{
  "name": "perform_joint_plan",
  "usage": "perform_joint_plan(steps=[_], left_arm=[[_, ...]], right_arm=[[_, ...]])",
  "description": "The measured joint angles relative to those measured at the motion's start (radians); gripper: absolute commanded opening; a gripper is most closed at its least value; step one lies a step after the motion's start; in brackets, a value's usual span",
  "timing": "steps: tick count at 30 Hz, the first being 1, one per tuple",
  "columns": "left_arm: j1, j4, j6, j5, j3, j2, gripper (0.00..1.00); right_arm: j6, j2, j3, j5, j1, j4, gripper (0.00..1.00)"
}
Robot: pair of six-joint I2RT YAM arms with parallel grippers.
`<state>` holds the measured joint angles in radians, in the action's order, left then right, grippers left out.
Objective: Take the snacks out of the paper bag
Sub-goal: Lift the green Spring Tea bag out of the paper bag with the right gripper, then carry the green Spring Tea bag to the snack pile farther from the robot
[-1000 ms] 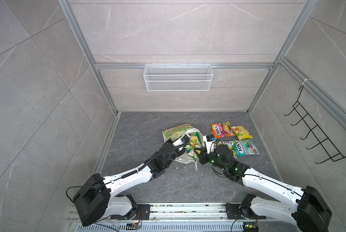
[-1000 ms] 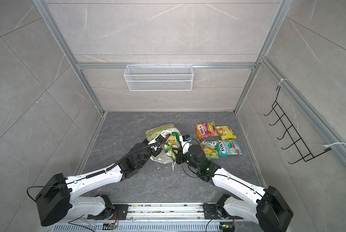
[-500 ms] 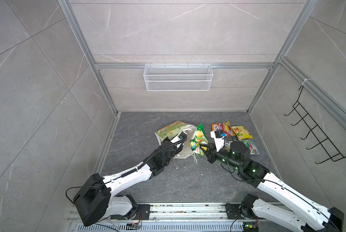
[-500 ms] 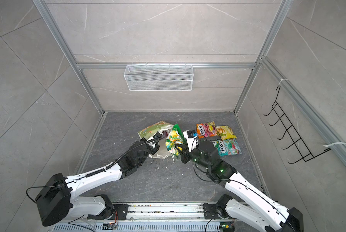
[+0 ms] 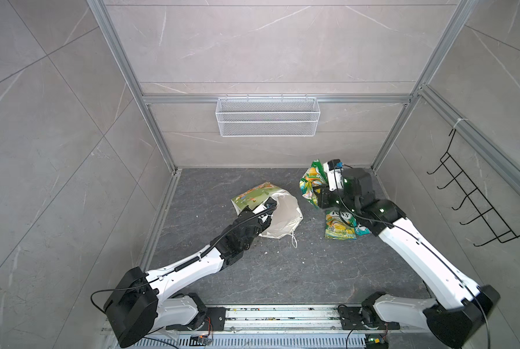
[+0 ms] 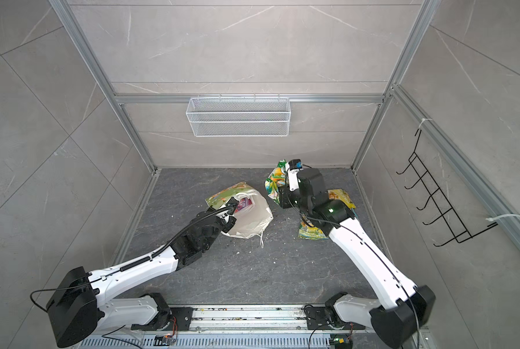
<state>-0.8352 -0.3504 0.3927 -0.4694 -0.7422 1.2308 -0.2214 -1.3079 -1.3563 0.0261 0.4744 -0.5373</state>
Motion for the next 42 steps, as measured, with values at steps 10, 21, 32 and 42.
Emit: perform_joint_plan(steps=[10, 21, 32, 42], left_arm=[[0.007, 0.035, -0.008, 0.018, 0.004, -0.05, 0.0], [0.011, 0.082, -0.008, 0.109, 0.015, -0.098, 0.0], [0.011, 0.09, -0.008, 0.131, 0.018, -0.106, 0.0], [0.011, 0.093, -0.008, 0.13, 0.018, -0.106, 0.0]], right_arm=[[0.209, -0.389, -0.229, 0.06, -0.08, -0.164, 0.12], [0.51, -0.815, -0.716, 0.039, -0.121, -0.366, 0.15], [0.719, -1.098, -1.026, -0.08, -0.142, -0.568, 0.3], [0.75, -1.133, -1.076, -0.111, -0.159, -0.594, 0.57]])
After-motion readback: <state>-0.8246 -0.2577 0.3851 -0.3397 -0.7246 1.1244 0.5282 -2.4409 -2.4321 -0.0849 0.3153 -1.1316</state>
